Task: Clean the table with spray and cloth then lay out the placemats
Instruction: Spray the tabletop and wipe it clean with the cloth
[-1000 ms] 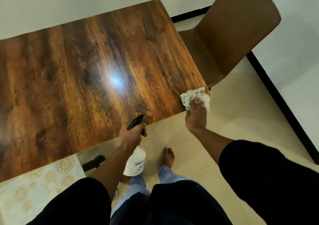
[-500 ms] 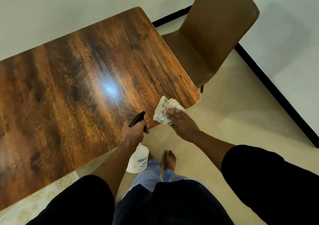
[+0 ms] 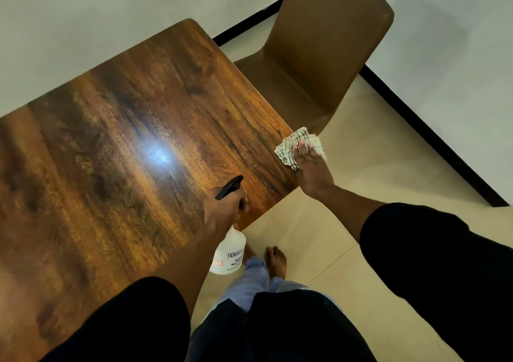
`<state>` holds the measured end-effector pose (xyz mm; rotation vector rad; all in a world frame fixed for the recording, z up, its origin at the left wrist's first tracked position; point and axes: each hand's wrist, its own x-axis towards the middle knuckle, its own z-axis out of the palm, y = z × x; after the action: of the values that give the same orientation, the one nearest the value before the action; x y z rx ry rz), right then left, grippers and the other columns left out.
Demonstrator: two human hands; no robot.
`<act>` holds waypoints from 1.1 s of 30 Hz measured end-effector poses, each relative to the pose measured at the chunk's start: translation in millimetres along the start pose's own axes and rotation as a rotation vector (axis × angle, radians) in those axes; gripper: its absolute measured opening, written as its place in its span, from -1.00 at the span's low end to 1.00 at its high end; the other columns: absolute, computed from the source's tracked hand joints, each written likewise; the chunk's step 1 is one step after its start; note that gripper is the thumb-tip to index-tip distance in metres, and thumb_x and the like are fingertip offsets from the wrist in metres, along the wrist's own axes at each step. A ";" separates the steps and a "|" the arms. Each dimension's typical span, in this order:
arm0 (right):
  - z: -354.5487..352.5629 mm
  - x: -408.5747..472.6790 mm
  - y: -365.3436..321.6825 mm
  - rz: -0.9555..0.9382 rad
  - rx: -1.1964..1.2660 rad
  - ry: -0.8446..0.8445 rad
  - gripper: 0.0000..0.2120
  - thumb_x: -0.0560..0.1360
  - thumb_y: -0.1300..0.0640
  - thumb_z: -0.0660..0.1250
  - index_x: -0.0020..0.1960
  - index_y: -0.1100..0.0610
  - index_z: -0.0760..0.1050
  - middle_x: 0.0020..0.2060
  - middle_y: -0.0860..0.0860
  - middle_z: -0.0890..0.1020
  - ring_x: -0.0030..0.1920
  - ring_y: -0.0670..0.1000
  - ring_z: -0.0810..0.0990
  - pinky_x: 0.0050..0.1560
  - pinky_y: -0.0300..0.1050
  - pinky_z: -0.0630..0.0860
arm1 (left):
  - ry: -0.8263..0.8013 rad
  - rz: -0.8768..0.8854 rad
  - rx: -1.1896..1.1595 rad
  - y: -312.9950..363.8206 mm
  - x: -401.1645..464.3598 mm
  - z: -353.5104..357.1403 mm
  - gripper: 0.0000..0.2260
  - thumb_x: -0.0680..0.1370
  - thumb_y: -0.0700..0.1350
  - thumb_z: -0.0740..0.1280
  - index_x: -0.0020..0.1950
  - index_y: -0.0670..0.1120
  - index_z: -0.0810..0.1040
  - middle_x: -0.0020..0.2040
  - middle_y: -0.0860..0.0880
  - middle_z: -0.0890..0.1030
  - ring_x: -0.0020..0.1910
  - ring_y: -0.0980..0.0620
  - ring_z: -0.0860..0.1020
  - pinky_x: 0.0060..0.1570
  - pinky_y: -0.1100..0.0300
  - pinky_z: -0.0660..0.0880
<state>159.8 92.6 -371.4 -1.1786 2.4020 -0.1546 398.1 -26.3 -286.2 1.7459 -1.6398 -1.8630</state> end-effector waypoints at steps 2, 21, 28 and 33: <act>-3.8 16.9 -7.1 -0.001 -0.016 -0.005 -0.37 0.71 0.08 0.11 0.69 0.07 -0.09 0.68 0.05 -0.09 0.66 0.15 -0.15 0.65 0.08 -0.09 | -0.010 -0.005 -0.003 3.5 9.9 -3.0 -0.80 0.59 -0.21 0.41 -0.15 -0.31 0.69 -0.35 -0.18 0.67 -0.55 0.03 0.44 -0.52 0.18 0.39; 22.5 -65.7 14.4 0.109 0.032 0.059 -0.38 0.67 0.17 0.21 0.67 0.12 0.06 0.66 0.08 0.06 0.66 0.13 -0.01 0.59 -0.09 -0.13 | -0.171 -0.070 0.018 38.8 48.3 15.6 -0.83 0.59 -0.15 0.44 -0.06 -0.26 0.68 -0.34 -0.15 0.67 -0.55 0.04 0.43 -0.47 0.14 0.36; 12.6 -48.6 14.1 0.082 -0.001 0.023 -0.37 0.66 0.16 0.19 0.67 0.14 0.05 0.66 0.11 0.03 0.66 0.16 0.00 0.63 0.00 -0.03 | -0.151 -0.075 0.024 47.0 59.2 10.5 -0.82 0.60 -0.17 0.43 -0.06 -0.29 0.68 -0.32 -0.17 0.67 -0.56 0.06 0.40 -0.49 0.16 0.35; -5.2 -9.3 17.9 0.021 -0.033 -0.040 -0.33 0.66 0.15 0.17 0.69 0.05 -0.03 0.67 0.02 -0.04 0.67 0.10 -0.07 0.64 0.07 0.05 | -0.114 -0.082 0.007 57.8 74.7 12.6 -0.83 0.59 -0.16 0.43 -0.10 -0.26 0.68 -0.31 -0.19 0.67 -0.52 0.03 0.41 -0.48 0.18 0.35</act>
<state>149.5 110.5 -368.7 -1.1597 2.3901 -0.0846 331.5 -93.8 -295.8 1.7660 -1.6385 -2.0307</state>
